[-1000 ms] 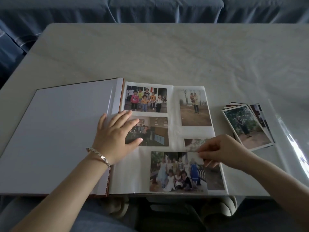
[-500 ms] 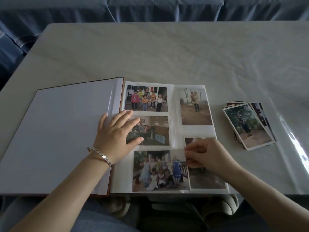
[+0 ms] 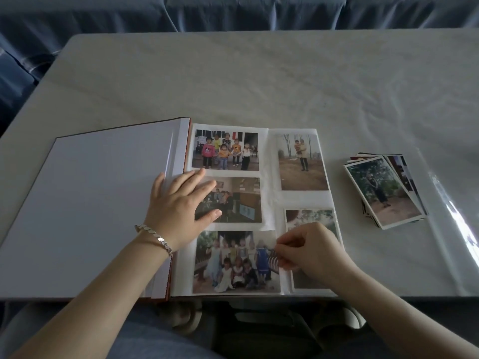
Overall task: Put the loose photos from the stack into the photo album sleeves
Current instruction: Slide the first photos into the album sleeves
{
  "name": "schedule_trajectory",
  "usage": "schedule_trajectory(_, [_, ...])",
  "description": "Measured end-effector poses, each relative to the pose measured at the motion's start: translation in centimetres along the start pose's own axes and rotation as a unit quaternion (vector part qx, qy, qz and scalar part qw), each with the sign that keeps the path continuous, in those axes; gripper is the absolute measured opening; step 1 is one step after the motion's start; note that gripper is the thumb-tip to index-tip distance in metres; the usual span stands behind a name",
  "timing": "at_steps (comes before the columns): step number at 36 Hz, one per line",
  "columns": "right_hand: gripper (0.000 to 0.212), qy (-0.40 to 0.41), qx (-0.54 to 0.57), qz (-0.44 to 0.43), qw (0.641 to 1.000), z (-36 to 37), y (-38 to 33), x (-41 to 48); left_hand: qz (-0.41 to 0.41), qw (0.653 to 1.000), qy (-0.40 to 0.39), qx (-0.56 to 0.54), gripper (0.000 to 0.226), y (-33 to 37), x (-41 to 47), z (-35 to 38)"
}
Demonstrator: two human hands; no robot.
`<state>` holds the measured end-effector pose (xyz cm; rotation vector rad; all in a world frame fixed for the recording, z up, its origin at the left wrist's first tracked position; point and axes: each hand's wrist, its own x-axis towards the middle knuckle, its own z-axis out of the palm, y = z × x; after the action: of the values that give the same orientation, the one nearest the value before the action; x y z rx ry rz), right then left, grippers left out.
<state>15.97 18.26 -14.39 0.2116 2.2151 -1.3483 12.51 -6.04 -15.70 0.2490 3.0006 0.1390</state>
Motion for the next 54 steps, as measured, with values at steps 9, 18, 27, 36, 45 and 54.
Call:
schedule_trajectory(9, [0.018,-0.087,0.049,0.054,0.994,0.5,-1.2,0.5,-0.001,1.0,-0.001,-0.002,0.063,0.0,0.0,0.0])
schedule_trajectory(18, [0.017,0.058,-0.002,-0.018,0.998,2.0,-0.6,-0.4,-0.002,1.0,-0.005,-0.004,0.063,0.0,0.0,-0.1])
schedule_trajectory(27, [0.022,0.108,-0.067,-0.068,0.99,2.7,-0.1,-0.5,-0.003,1.0,-0.005,0.0,0.063,0.0,0.0,-0.1])
schedule_trajectory(36, [0.023,0.035,-0.016,-0.027,0.999,1.7,-0.3,0.2,-0.003,1.0,-0.006,0.007,0.063,0.0,0.1,-0.1])
schedule_trajectory(45, [0.037,0.245,-0.167,-0.072,0.952,-4.5,0.8,1.4,-0.012,1.0,-0.014,0.023,0.064,0.4,0.2,-0.1])
schedule_trajectory(54, [0.046,0.203,-0.025,0.013,0.979,-6.3,2.0,2.1,-0.038,0.986,0.065,-0.15,0.033,4.7,1.3,-1.2])
